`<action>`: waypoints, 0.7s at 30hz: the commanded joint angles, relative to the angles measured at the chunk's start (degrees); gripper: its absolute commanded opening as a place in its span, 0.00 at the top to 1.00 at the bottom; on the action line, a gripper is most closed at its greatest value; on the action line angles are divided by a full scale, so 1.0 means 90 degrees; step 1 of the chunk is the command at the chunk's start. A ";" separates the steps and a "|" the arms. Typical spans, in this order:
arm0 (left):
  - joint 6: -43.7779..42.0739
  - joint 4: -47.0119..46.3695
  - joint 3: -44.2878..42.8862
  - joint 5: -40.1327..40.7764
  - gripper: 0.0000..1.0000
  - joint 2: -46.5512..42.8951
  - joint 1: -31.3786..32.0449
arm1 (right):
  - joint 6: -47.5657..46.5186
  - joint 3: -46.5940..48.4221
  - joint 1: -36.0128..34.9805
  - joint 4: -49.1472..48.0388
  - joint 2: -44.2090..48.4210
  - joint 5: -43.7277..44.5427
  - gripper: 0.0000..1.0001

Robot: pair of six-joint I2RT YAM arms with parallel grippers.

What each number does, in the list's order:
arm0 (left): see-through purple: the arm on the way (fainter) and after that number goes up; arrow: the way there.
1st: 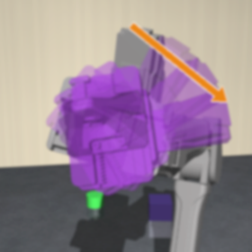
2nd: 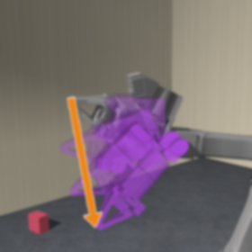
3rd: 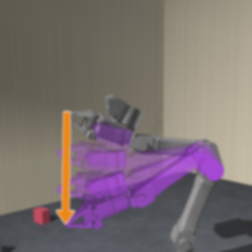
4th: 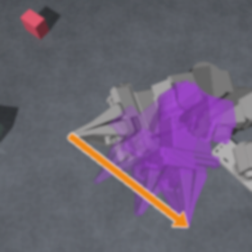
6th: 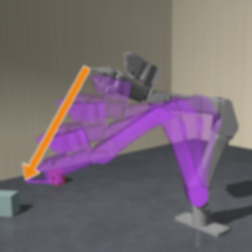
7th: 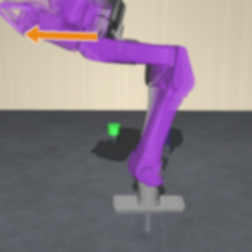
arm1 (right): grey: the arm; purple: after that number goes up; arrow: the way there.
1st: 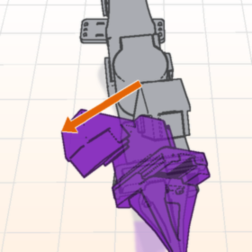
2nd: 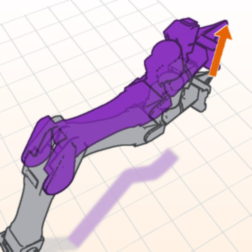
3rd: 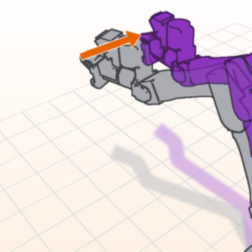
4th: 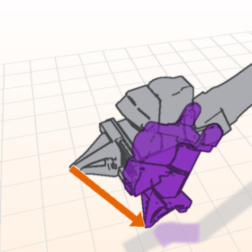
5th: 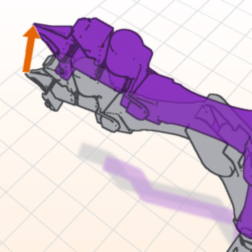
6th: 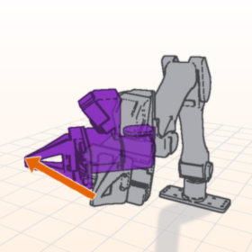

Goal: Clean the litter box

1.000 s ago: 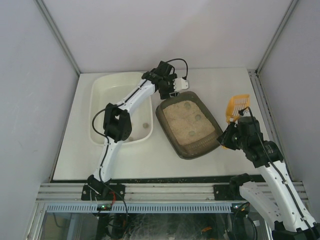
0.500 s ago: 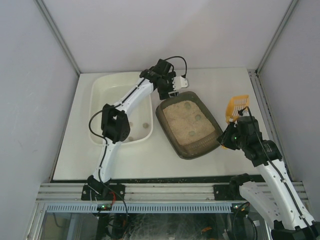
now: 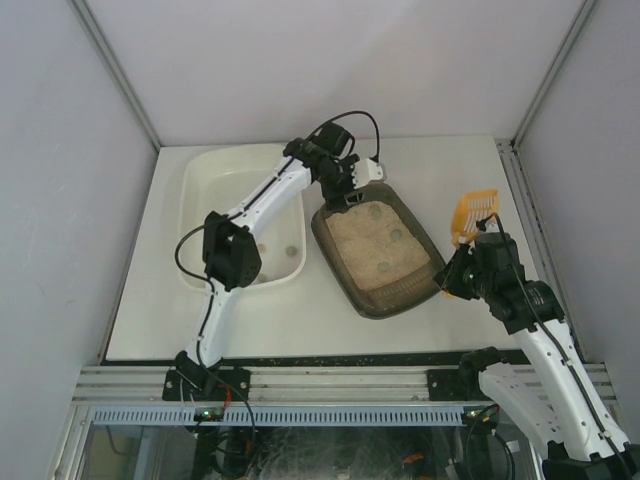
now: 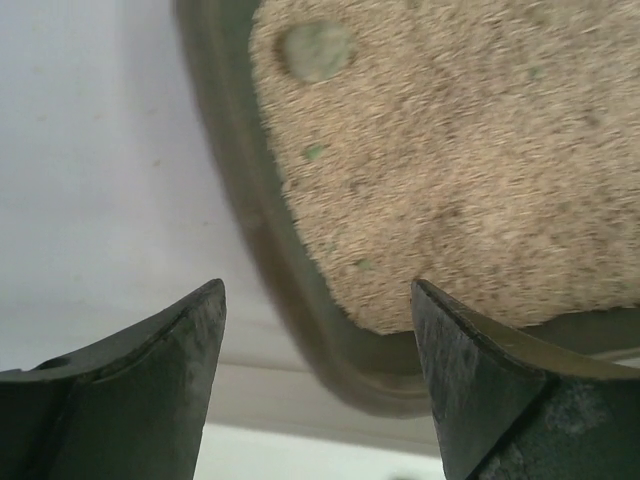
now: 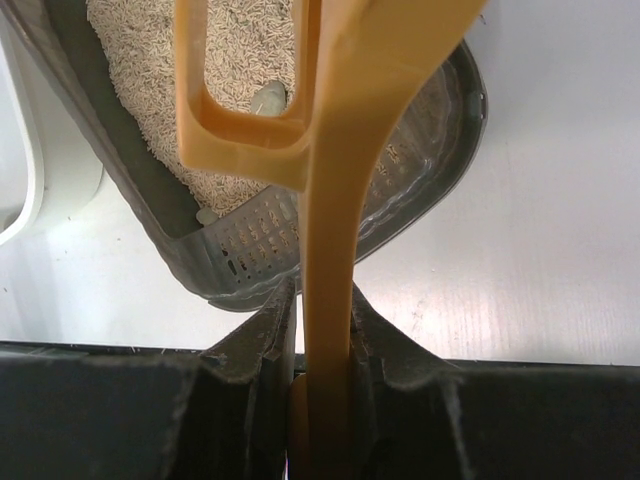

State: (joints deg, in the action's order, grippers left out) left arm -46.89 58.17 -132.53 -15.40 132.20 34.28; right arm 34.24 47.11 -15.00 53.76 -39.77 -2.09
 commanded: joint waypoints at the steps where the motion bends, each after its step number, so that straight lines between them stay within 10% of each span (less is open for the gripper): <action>1: 0.0372 0.0489 -0.0362 -0.0703 0.21 -0.0328 0.0135 | -0.0076 -0.0029 0.0037 -0.0263 0.0040 -0.0101 1.00; 21: 0.0917 -0.0069 -0.0032 -0.0577 0.53 0.0522 -0.0078 | -0.0028 0.0445 -0.0686 -0.1266 -0.2351 -0.1214 1.00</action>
State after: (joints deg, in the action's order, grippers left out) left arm -40.56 60.77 -132.53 -21.08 136.75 35.40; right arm 34.44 44.27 -19.14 46.06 -55.31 -11.84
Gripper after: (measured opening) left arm 0.520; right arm 0.189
